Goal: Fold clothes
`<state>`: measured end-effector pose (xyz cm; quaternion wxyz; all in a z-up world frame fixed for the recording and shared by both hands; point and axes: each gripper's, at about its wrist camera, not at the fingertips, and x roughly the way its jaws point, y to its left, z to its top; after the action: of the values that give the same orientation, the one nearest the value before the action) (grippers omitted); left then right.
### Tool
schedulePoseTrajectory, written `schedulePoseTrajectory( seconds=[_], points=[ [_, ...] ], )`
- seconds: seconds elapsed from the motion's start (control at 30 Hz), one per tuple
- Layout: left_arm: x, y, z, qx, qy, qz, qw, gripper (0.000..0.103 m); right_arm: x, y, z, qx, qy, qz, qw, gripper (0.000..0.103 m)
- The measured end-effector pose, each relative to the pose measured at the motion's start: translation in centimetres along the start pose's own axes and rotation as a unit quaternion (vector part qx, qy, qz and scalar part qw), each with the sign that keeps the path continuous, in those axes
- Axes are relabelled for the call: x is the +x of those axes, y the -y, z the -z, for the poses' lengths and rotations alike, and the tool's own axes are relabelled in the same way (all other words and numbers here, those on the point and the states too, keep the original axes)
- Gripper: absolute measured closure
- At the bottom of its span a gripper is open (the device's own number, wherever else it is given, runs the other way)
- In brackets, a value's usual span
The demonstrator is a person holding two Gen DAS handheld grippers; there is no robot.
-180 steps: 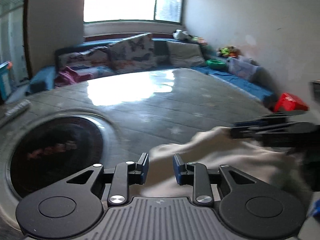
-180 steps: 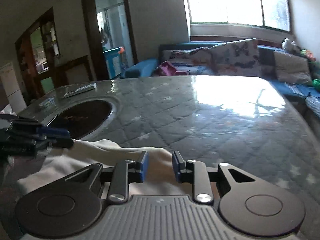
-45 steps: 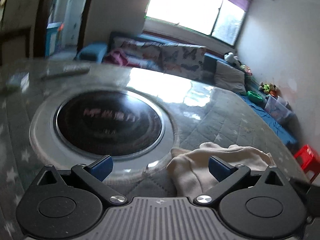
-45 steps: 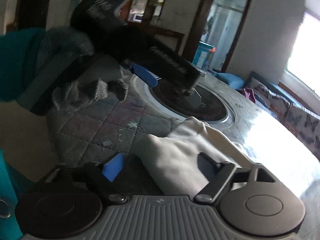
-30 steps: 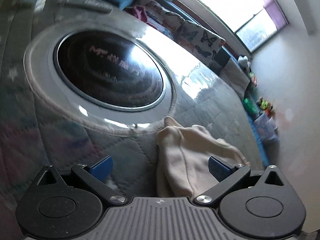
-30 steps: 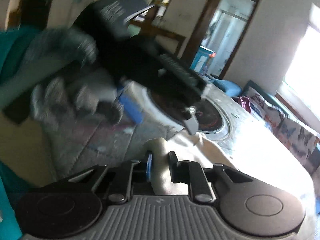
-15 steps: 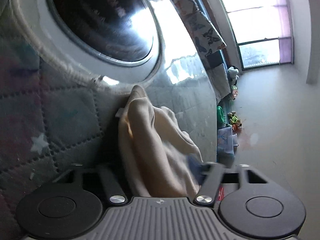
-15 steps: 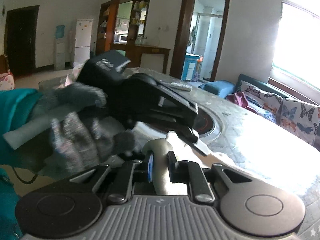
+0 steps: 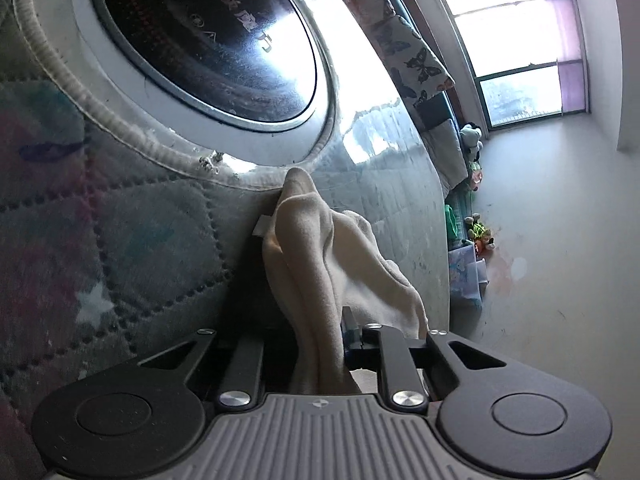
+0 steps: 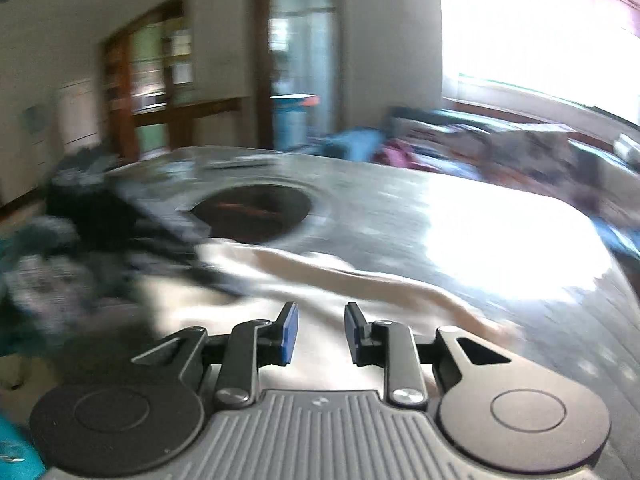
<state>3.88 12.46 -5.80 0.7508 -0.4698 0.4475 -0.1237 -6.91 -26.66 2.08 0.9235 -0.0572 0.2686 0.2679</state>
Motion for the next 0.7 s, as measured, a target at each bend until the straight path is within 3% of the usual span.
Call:
schedulePoseTrajectory(
  seconds=[0.17, 0.3, 0.5, 0.53, 0.57, 0.6, 0.7],
  points=[
    [-0.1, 0.3, -0.1, 0.013, -0.002, -0.004, 0.9999, 0.084, 1.0, 6.3, 1.3, 0.091, -0.015, 0.067, 0.994, 0.078],
    [0.2, 0.9, -0.3, 0.025, -0.001, -0.011, 0.9996, 0.084, 2.2, 9.2, 2.3, 0.14, -0.021, 0.072, 0.987, 0.061],
    [0.6, 1.5, -0.4, 0.039, -0.001, -0.017, 0.9991, 0.083, 3.2, 10.1, 3.4, 0.167, -0.022, 0.069, 0.983, 0.056],
    [0.6, 1.6, -0.5, 0.041, 0.0, -0.018, 0.999, 0.084, 3.3, 10.0, 3.4, 0.168, -0.02, 0.068, 0.983, 0.058],
    [0.7, 1.6, -0.5, 0.045, 0.001, -0.019, 0.9988, 0.084, 3.4, 9.8, 3.4, 0.17, -0.019, 0.064, 0.983, 0.072],
    [0.8, 1.8, -0.6, 0.05, 0.002, -0.021, 0.9985, 0.084, 3.4, 9.7, 3.5, 0.172, -0.017, 0.061, 0.983, 0.078],
    [0.8, 2.3, -0.4, 0.077, 0.008, -0.033, 0.9964, 0.086, 3.1, 9.3, 3.5, 0.164, -0.006, 0.062, 0.984, 0.091]
  ],
)
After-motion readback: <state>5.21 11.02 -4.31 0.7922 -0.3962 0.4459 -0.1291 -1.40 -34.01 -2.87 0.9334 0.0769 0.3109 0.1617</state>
